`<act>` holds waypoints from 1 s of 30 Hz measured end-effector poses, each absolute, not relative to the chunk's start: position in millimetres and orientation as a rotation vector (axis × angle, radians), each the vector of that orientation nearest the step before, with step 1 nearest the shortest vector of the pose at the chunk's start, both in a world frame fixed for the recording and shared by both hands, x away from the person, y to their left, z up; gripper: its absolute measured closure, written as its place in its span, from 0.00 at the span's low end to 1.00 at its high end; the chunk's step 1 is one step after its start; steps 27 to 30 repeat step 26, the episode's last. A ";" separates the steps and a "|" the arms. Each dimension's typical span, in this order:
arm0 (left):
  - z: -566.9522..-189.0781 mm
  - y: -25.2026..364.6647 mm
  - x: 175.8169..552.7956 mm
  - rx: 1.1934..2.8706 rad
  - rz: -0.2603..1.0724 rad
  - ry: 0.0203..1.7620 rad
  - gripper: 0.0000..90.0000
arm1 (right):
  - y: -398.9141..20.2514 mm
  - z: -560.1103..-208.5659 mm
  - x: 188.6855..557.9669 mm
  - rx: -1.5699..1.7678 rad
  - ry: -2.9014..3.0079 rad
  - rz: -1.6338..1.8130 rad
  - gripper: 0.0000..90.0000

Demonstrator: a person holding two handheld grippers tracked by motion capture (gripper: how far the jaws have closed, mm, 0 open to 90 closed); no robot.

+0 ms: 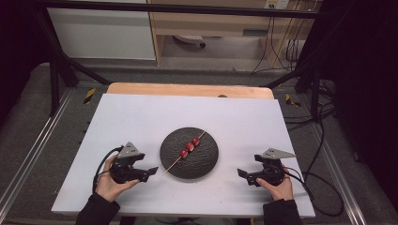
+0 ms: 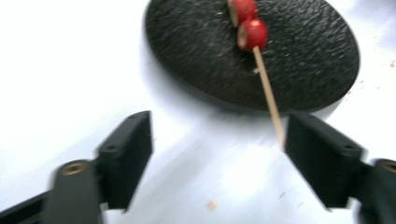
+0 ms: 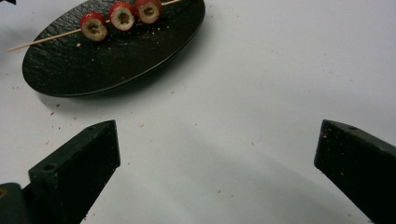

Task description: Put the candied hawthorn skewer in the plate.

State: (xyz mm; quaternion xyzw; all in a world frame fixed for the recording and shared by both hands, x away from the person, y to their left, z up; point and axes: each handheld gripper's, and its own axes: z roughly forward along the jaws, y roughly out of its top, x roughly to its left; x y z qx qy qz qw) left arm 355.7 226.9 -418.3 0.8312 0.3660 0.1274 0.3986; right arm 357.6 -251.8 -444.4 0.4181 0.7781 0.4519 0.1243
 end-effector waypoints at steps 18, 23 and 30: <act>-447.4 275.6 341.1 2.066 0.329 0.964 0.08 | -249.7 -450.9 355.8 1.179 2.327 1.256 0.01; -449.6 276.3 342.8 2.063 0.328 0.969 0.08 | -249.3 -452.2 356.0 1.175 2.339 1.245 0.01; -449.8 277.3 343.8 2.052 0.323 0.979 0.08 | -249.4 -451.7 355.8 1.179 2.341 1.254 0.01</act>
